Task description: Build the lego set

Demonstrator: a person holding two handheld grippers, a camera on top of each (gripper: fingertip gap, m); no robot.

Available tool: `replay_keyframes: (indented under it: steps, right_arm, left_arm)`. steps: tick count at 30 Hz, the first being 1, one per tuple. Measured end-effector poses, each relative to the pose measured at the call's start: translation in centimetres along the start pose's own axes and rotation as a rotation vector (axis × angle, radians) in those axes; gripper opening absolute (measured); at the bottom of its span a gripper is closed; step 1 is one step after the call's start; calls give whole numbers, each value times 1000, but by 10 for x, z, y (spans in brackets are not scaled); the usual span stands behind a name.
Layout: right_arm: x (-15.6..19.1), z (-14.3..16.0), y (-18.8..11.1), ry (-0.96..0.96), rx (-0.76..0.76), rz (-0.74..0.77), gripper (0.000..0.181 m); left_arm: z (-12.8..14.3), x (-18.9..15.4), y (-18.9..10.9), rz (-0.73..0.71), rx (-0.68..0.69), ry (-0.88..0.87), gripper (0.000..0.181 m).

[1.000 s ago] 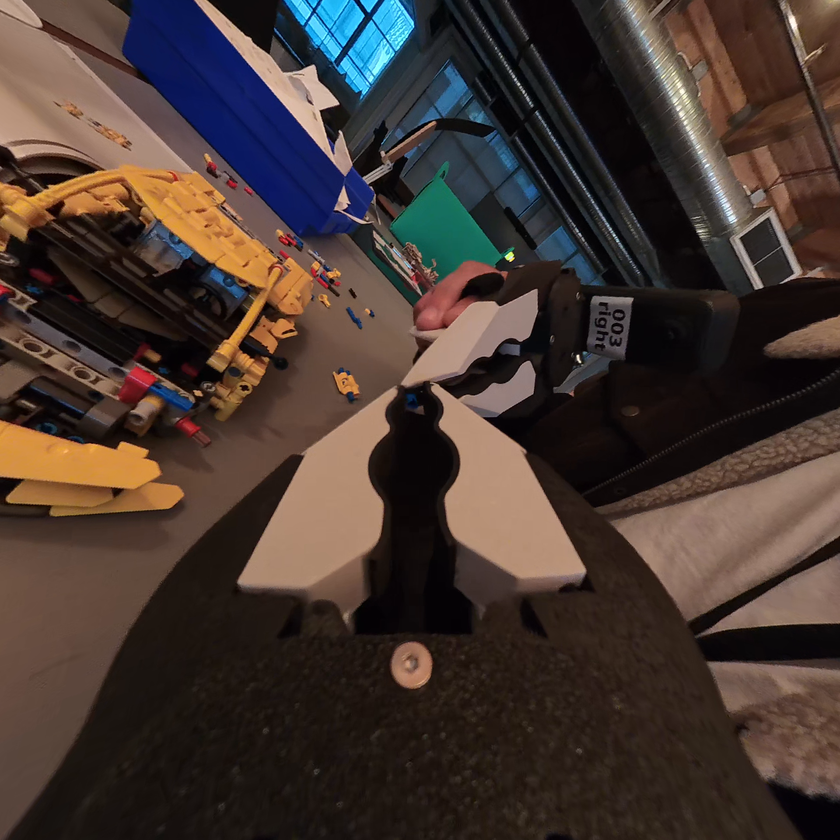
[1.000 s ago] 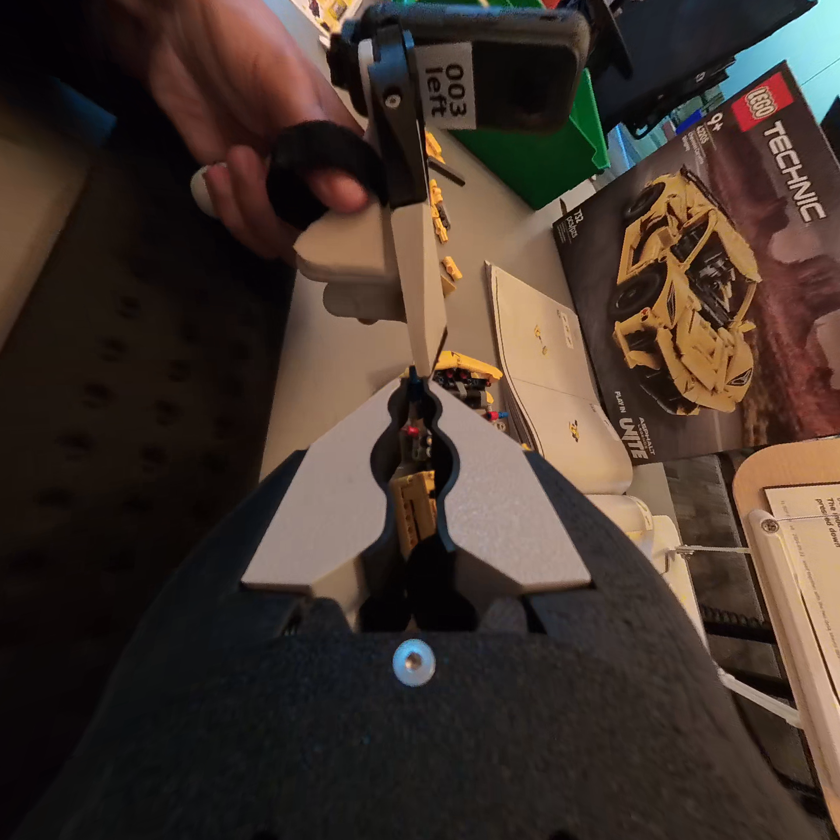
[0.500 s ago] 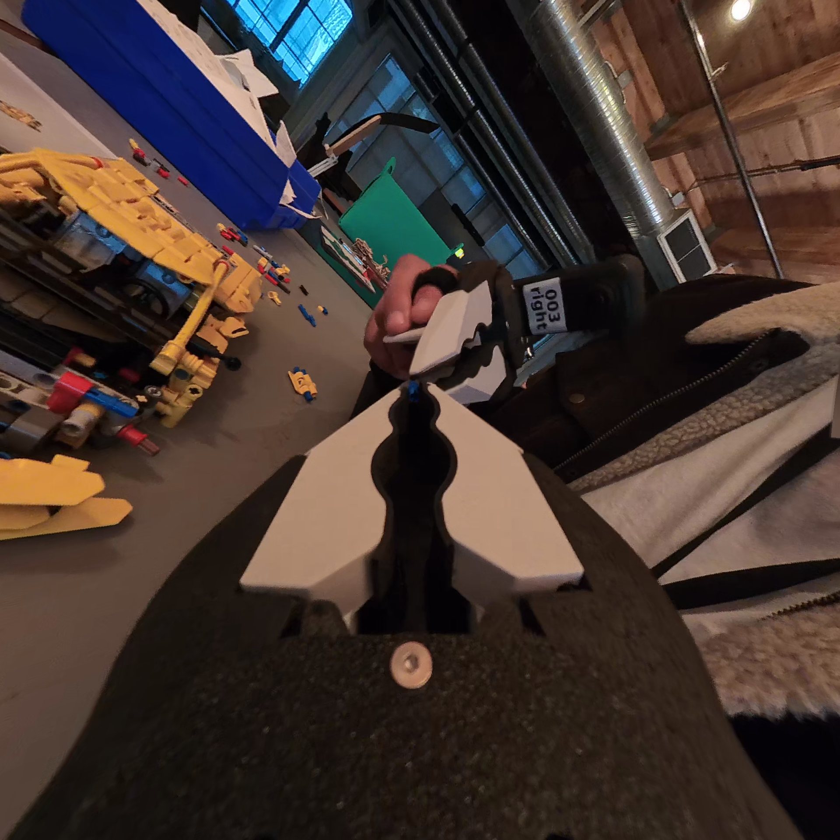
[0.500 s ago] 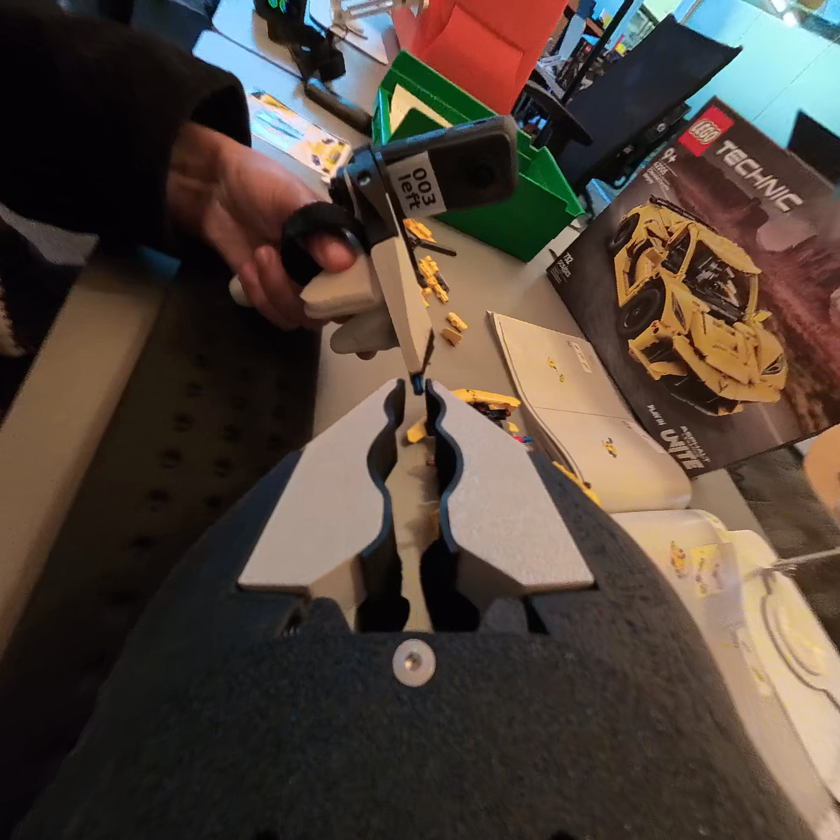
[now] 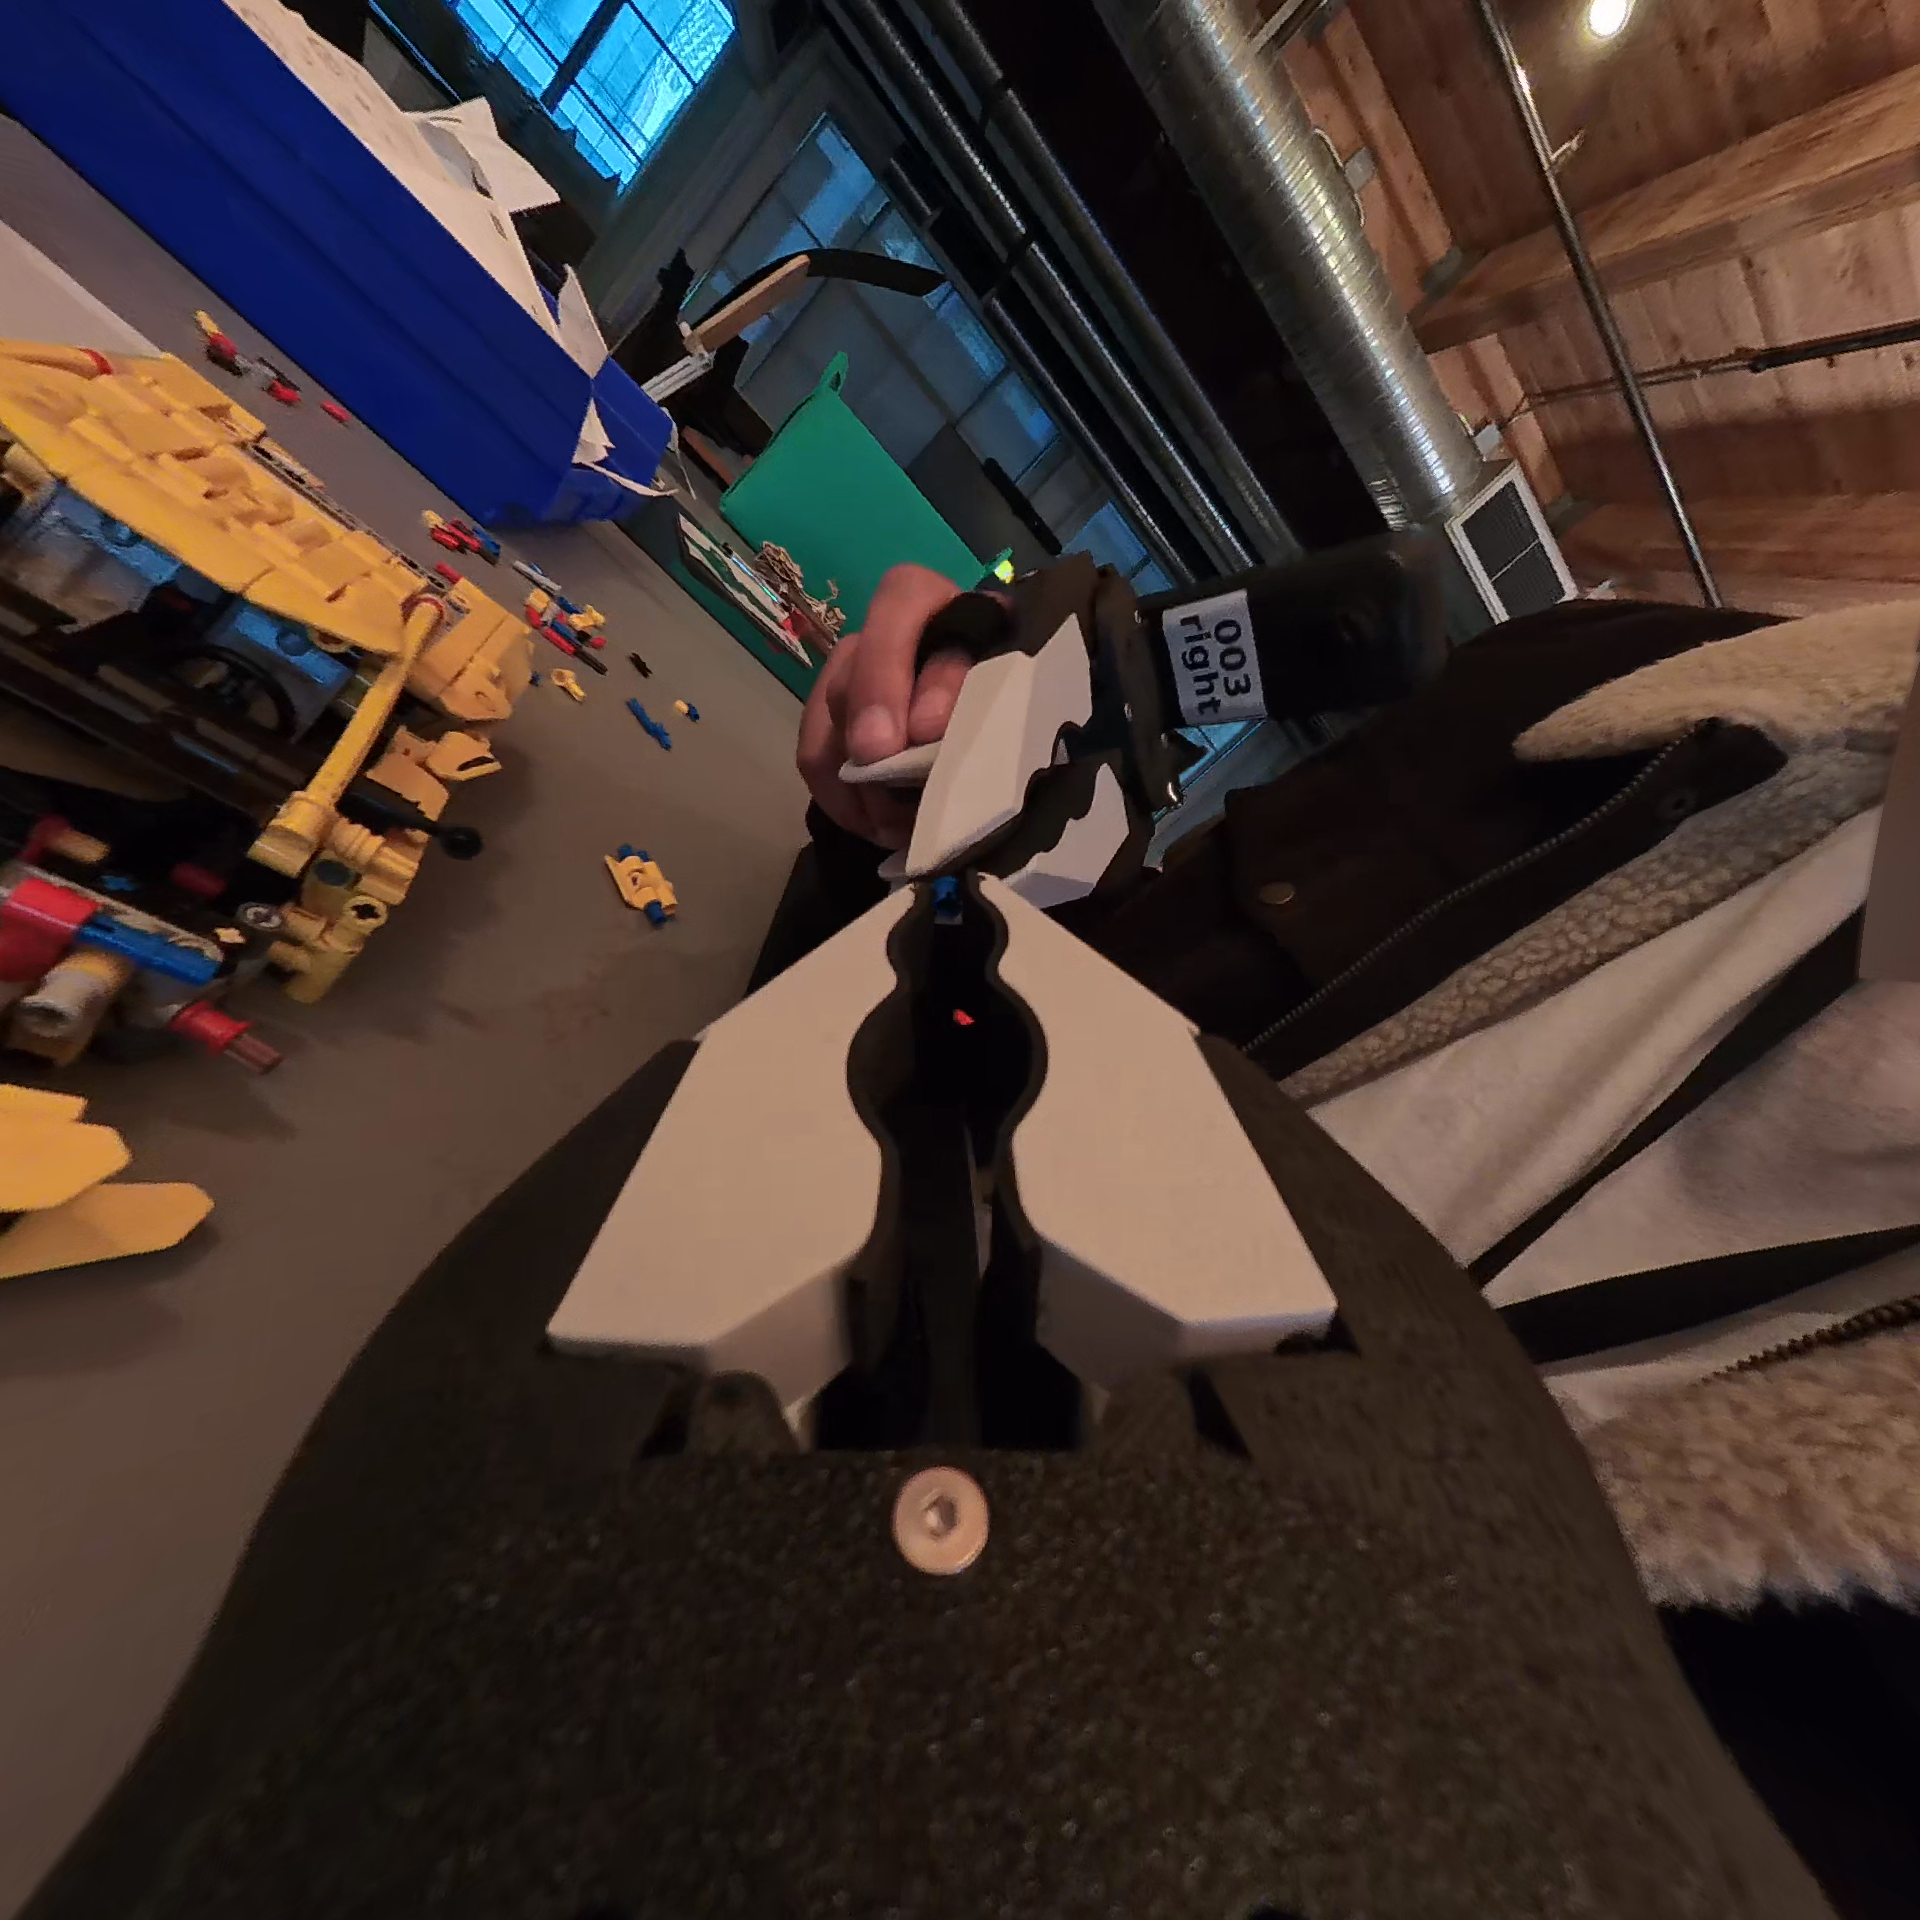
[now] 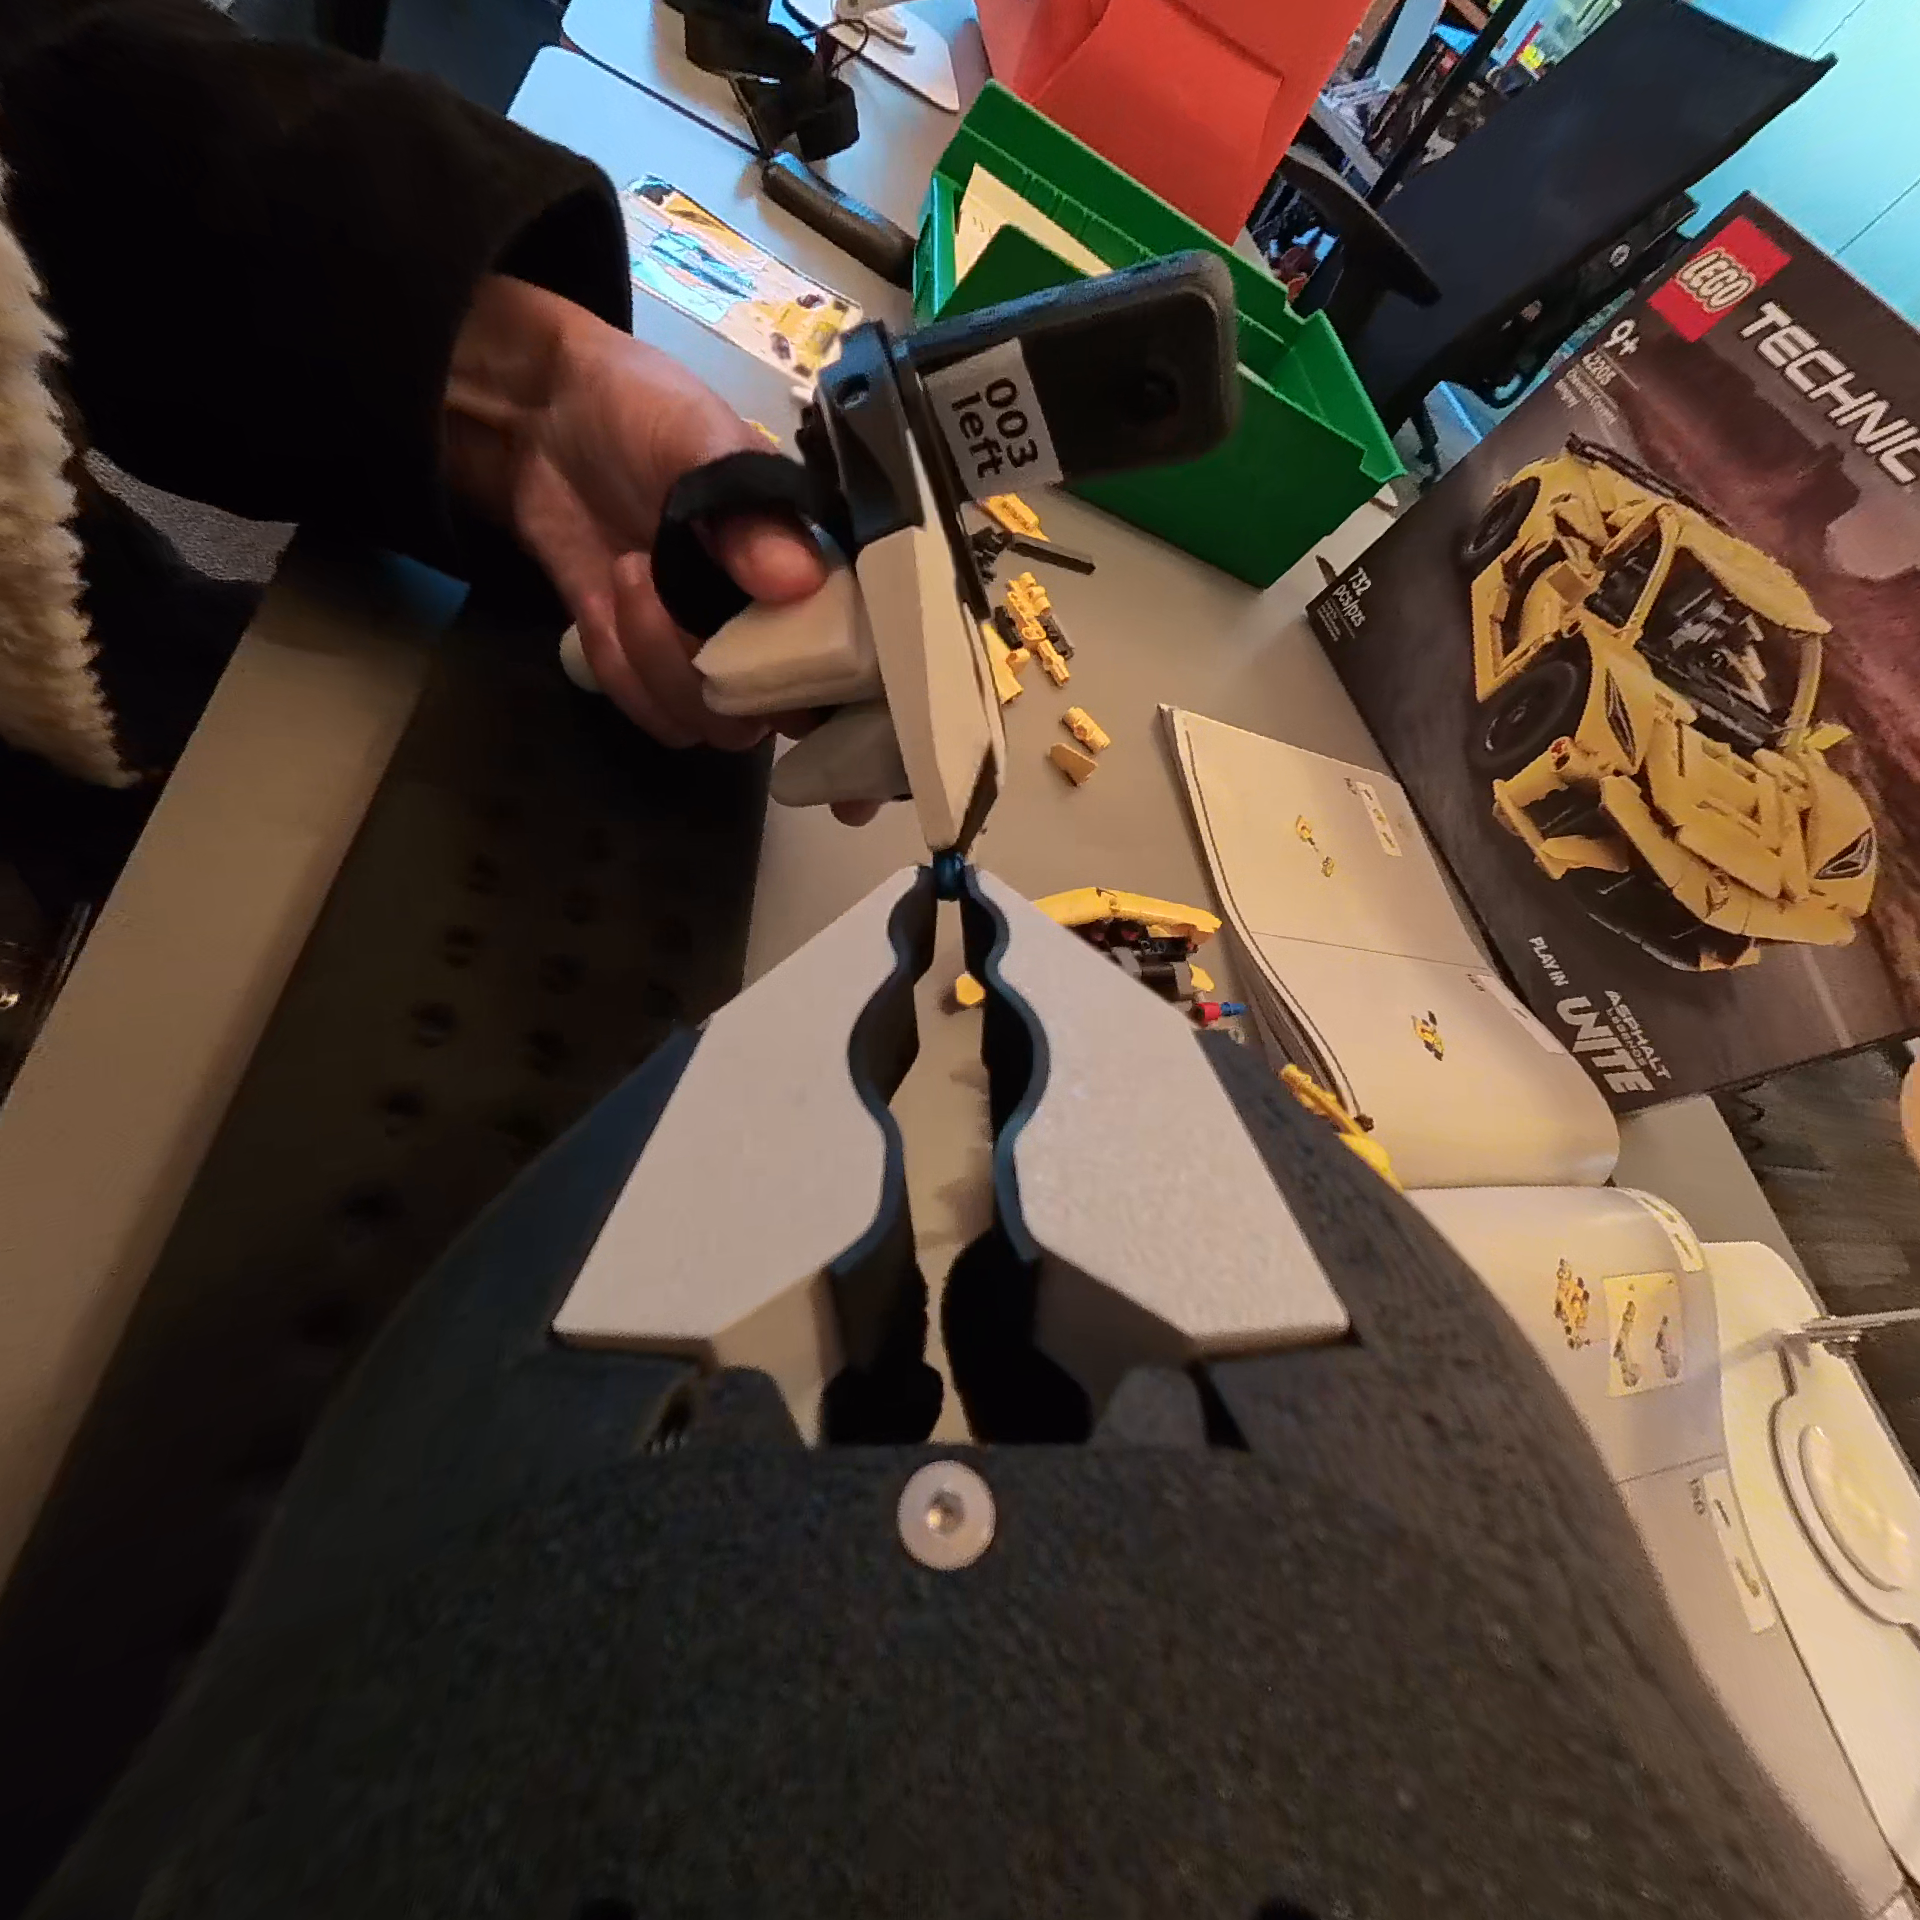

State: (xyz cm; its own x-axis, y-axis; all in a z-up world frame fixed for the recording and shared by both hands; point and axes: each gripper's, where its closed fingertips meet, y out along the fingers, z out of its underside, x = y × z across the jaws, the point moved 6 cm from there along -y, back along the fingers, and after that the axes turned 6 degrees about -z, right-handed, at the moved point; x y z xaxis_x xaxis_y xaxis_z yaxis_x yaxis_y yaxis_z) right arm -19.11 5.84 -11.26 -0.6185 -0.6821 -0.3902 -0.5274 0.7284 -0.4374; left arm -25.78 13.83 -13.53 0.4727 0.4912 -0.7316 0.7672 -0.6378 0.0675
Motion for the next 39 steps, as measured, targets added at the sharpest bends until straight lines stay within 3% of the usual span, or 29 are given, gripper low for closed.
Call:
replay_keyframes:
  steps: [10, 12, 16, 19, 21, 28, 34, 39]
  right_arm:
    - [-1, 10, -12, 86, 12, -33, 6]
    - [-8, 28, -33, 159, 62, -61, 7]
    - [-20, 96, -87, 363, 321, -151, 19]
    - [-16, 122, -102, 421, 256, -200, 21]
    - [-11, 132, -98, 410, 216, -229, 30]
    - [-2, 159, -85, 252, 303, -326, 42]
    - [-1, 158, -77, 162, 301, -409, 26]
    - [6, 153, -70, 169, 260, -392, 26]
  left_arm:
    - [2, -4, -1, -17, 10, 71, 4]
    - [0, -5, -3, -8, -8, 77, 4]
    - [2, -9, -2, 17, 0, 95, 4]
    - [0, -9, -4, 44, -11, 67, 4]
    - [0, -8, -4, 43, -6, 58, 4]
    - [4, -8, 1, 28, 31, 71, 4]
    - [5, -8, 3, 34, 48, 66, 4]
    - [3, -5, 2, 12, 32, 51, 4]
